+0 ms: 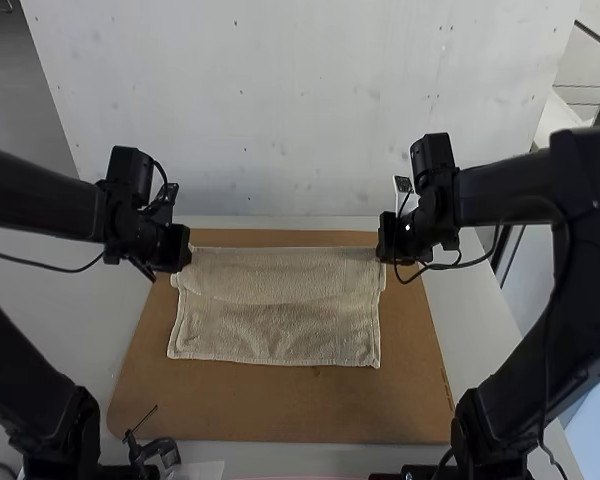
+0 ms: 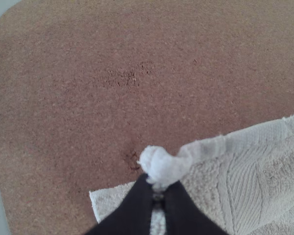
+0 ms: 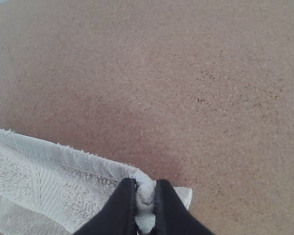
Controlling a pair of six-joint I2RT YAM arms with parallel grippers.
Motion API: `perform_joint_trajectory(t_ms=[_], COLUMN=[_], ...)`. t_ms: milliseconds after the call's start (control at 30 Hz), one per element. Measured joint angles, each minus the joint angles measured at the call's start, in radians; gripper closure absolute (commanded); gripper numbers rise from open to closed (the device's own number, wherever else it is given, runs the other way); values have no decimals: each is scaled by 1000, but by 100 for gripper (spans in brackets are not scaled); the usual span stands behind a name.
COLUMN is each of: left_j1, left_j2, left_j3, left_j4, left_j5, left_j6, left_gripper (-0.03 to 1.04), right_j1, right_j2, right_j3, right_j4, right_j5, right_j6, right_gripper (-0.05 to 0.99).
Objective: Fold the towel.
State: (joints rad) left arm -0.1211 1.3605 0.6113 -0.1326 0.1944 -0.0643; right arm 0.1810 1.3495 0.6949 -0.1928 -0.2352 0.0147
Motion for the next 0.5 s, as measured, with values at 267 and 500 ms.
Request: perform_joint_trajectory(t_ms=[267, 500], left_j1=[-27, -43], left_j2=[-152, -212], left_j3=[-83, -121], left_j4=[-50, -80], left_j5=[-13, -23], left_j6=[0, -1], left_gripper=[100, 100], right_j1=[28, 45], right_j2=[-199, -272], right_j3=[-79, -140], right_j4=[-81, -124], right_j5=[16, 24], right_j6=[24, 47], right_gripper=[91, 91])
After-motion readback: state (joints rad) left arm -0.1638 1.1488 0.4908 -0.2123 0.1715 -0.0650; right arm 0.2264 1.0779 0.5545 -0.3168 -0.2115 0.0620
